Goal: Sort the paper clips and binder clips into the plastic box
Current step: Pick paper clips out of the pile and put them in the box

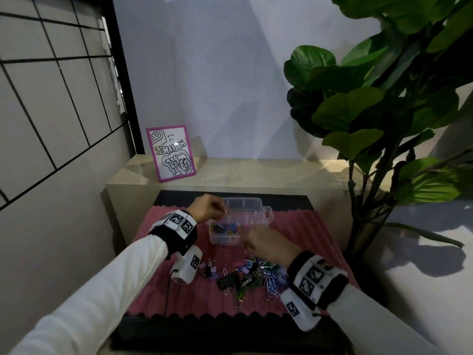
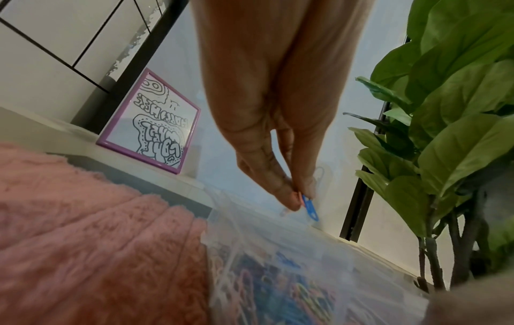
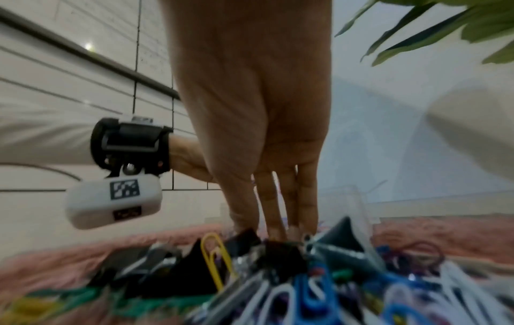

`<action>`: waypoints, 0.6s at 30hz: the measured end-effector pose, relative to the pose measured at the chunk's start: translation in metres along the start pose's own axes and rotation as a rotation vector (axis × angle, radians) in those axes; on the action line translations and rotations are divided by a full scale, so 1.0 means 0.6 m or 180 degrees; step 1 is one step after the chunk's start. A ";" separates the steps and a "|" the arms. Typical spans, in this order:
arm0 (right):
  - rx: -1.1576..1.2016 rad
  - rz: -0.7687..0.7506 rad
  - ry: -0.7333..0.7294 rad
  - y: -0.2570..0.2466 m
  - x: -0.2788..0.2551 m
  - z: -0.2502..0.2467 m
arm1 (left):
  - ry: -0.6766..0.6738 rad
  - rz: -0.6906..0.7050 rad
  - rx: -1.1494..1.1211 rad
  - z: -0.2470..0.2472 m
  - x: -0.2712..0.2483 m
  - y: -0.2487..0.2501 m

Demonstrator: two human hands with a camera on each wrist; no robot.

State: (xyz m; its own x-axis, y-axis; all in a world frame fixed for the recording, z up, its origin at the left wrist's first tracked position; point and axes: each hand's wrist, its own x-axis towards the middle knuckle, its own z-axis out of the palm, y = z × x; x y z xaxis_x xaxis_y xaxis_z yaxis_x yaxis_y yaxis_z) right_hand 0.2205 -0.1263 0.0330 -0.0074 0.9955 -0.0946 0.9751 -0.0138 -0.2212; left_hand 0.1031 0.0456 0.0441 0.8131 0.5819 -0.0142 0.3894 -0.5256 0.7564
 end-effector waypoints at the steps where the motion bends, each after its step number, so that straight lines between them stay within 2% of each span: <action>1: -0.0278 -0.0055 -0.0109 0.000 0.001 0.009 | 0.0026 -0.0012 -0.0047 0.001 0.002 -0.001; 4: -0.0554 -0.0276 -0.0271 -0.007 0.007 0.022 | 0.0034 -0.0039 -0.0179 0.002 0.005 -0.003; 8: -0.0282 -0.0364 -0.0470 -0.008 0.012 0.017 | -0.0184 -0.0016 -0.0028 -0.003 -0.002 0.001; 12: 0.0024 -0.0382 -0.0615 -0.009 0.012 0.015 | 0.0172 0.0084 0.0130 -0.004 -0.021 0.011; 14: 0.0149 -0.0389 -0.0623 -0.008 0.013 0.013 | 0.0205 0.0205 0.0326 -0.001 -0.043 0.018; 16: 0.0259 -0.0378 -0.0645 -0.005 0.016 0.012 | -0.0087 0.0352 0.0556 0.008 -0.072 0.022; 18: 0.0434 -0.0338 -0.0702 -0.001 0.020 0.011 | -0.0602 0.0430 0.0652 0.024 -0.095 0.013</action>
State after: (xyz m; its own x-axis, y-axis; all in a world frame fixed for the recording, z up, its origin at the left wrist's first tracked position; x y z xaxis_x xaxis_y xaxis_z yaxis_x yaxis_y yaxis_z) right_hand 0.2186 -0.1147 0.0259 -0.1704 0.9478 -0.2696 0.9276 0.0620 -0.3684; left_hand 0.0660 -0.0005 0.0414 0.9221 0.3825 -0.0583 0.3356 -0.7156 0.6126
